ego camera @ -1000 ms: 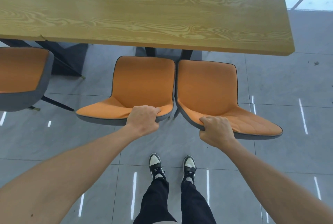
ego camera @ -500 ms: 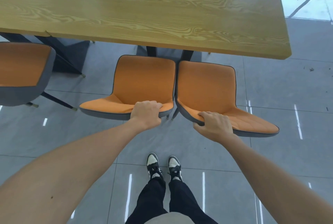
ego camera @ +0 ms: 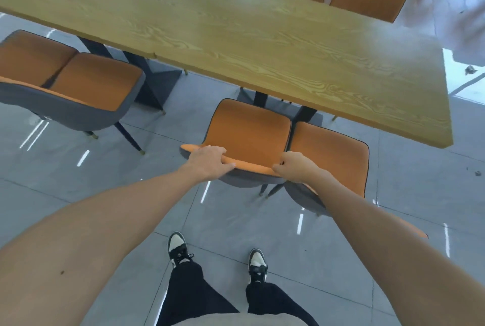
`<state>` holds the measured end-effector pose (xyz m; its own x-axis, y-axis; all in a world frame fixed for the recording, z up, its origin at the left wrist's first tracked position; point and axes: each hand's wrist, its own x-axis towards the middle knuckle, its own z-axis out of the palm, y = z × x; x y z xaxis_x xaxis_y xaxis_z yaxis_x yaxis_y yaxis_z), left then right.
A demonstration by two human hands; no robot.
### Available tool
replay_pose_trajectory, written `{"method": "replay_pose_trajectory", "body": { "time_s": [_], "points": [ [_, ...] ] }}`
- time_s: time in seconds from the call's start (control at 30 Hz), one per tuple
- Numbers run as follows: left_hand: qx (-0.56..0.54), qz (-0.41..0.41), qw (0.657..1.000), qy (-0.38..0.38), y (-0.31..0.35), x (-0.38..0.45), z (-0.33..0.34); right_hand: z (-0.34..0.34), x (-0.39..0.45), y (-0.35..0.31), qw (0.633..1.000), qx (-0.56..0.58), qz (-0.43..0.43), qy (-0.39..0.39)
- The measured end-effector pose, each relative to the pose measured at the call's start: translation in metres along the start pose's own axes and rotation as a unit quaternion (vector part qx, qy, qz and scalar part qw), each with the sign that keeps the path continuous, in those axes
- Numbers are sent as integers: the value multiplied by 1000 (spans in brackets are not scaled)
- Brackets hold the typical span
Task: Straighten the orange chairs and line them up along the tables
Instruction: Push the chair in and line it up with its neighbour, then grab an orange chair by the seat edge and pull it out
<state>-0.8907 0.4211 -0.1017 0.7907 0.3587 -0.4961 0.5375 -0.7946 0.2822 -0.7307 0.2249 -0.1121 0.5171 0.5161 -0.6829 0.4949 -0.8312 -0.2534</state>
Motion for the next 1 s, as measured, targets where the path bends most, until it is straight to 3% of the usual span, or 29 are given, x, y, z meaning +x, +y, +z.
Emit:
{"method": "replay_pose_trajectory", "body": {
  "time_s": [0.17, 0.4, 0.7, 1.0],
  "points": [
    [-15, -26, 1000, 8, -99, 0, -53, -20, 32, -135, 997, -41, -54, 28],
    [53, 39, 993, 102, -261, -1, -150, -43, 76, -336, 988, -97, -105, 58],
    [46, -3, 980, 195, -485, -17, -251, -37, 127, -585, 970, -25, -173, 168],
    [61, -60, 971, 221, -674, 18, -308, -16, 224, -764, 952, 12, -213, 221]
  ]
}}
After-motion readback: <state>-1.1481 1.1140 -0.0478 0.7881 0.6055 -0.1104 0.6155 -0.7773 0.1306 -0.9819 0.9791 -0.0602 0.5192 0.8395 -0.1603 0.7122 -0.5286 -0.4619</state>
